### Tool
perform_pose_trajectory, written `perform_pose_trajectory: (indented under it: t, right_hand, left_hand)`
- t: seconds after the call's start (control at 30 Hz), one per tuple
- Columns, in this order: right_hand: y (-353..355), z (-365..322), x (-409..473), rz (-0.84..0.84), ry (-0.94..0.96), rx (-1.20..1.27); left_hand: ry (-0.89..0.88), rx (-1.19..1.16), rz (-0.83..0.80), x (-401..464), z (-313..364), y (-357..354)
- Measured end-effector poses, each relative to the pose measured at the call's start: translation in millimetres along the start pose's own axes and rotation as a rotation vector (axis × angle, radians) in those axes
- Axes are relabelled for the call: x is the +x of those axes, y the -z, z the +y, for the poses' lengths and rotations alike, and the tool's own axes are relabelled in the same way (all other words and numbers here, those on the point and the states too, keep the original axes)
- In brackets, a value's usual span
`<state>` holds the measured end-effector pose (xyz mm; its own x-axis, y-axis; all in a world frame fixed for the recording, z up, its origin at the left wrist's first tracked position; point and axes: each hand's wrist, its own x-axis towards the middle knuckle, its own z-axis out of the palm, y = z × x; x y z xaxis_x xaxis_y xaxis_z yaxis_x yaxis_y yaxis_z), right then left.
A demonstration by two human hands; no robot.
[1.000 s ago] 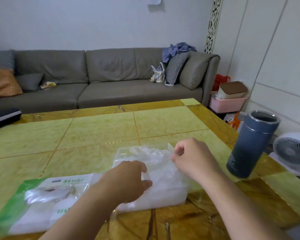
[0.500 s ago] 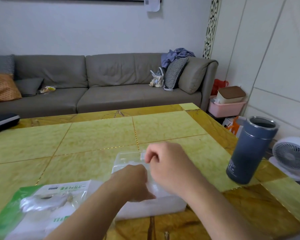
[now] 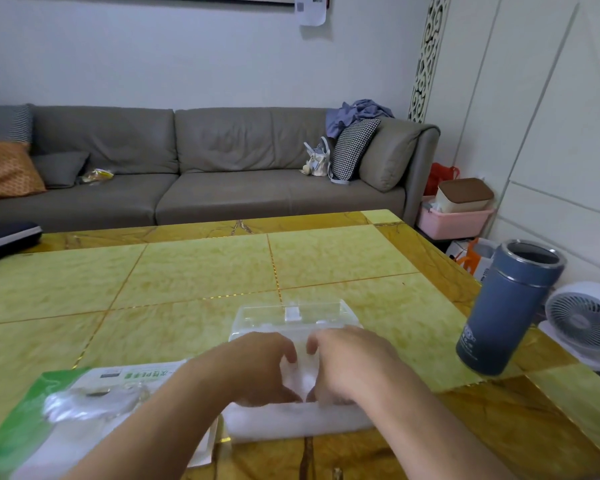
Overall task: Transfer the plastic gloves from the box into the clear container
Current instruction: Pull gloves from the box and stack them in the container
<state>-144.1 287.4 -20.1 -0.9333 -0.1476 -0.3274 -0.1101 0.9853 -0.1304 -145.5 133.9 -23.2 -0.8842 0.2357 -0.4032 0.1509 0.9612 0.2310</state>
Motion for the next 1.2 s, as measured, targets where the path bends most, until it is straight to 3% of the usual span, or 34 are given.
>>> perform_pose_trajectory:
  t: [0.1, 0.2, 0.3, 0.5, 0.7, 0.87, 1.07, 1.2]
  right_hand:
    - [4, -5, 20, -0.203, -0.016, -0.089]
    - [4, -10, 31, -0.300, 0.015, -0.145]
    - [-2, -10, 37, -0.344, 0.015, -0.174]
    - [-2, -6, 35, -0.278, -0.005, -0.147]
    - [4, -6, 34, -0.319, -0.001, -0.097]
    - [2, -10, 25, -0.325, 0.012, -0.123]
    - [-6, -8, 22, -0.217, -0.025, -0.084]
    - [-6, 1, -1, -0.020, -0.010, -0.022]
  left_hand:
    - [-0.027, 0.050, 0.112, -10, 0, 4]
    - [-0.047, 0.109, 0.264, -16, 12, 1]
    - [0.082, 0.104, 0.156, -7, 20, -7]
    - [0.200, 0.168, -0.018, 18, 14, -7]
    - [0.193, 0.145, 0.074, 24, 11, -16]
    - [0.112, 0.134, 0.012, 18, 8, -11]
    - [0.010, 0.043, 0.024, -14, 4, -13]
    - [-0.019, -0.025, 0.180, -28, 7, -23]
